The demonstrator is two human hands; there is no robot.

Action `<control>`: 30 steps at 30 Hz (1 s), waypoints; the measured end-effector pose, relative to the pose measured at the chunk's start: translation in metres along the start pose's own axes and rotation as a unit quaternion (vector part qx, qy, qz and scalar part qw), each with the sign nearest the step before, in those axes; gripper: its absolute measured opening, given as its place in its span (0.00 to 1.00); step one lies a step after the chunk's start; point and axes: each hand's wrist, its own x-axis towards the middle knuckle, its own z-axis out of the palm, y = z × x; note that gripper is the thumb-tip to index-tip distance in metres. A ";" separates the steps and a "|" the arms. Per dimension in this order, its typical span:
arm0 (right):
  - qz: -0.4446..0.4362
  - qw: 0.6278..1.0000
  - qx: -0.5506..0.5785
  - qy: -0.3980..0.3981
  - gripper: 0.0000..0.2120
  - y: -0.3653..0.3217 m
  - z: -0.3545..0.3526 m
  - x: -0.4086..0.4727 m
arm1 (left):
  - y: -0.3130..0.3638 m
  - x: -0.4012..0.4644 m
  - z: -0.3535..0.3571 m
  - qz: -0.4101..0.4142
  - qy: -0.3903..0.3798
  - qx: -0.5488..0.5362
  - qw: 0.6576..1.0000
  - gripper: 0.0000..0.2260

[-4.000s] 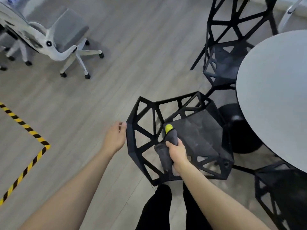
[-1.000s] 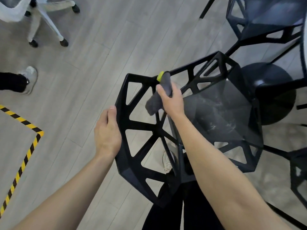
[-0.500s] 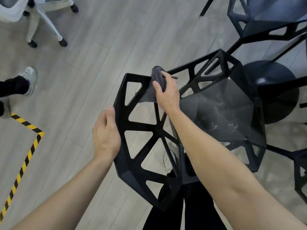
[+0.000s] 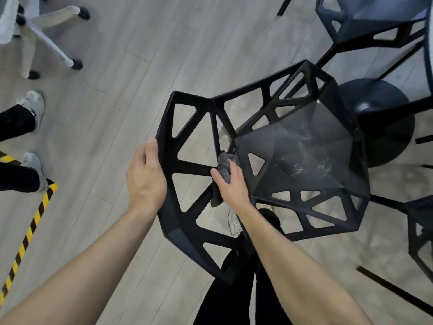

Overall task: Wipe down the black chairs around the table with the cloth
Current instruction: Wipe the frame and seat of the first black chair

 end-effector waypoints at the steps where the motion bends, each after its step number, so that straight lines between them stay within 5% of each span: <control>1: -0.035 0.999 0.006 0.006 0.33 -0.003 -0.001 -0.017 | 0.002 -0.002 0.001 -0.001 -0.002 -0.001 1.000 0.17; 5: -0.247 0.968 0.011 -0.040 0.23 -0.004 0.000 -0.065 | 0.004 -0.005 0.002 -0.002 -0.002 -0.027 1.000 0.14; 6: -0.243 0.969 0.008 -0.038 0.23 -0.001 0.000 -0.059 | 0.004 -0.005 0.002 -0.002 0.002 -0.027 1.000 0.18; 10: 0.010 0.999 0.026 0.033 0.24 -0.005 -0.006 -0.029 | 0.003 -0.006 0.003 -0.019 0.002 -0.027 0.999 0.15; 16: -0.296 0.951 0.041 -0.075 0.23 -0.031 0.003 -0.089 | 0.004 -0.003 0.003 -0.012 0.009 -0.019 1.000 0.16; 21: -0.014 1.000 0.026 0.005 0.24 -0.008 -0.015 -0.047 | 0.010 -0.007 0.002 -0.011 -0.004 0.003 1.000 0.15; 26: -0.292 0.953 0.048 -0.067 0.21 -0.031 -0.006 -0.123 | 0.006 -0.003 0.001 0.000 0.017 0.005 1.000 0.26; 30: -0.185 0.982 -0.008 -0.045 0.22 -0.002 -0.019 -0.080 | 0.009 -0.005 0.005 -0.009 0.017 -0.018 1.000 0.25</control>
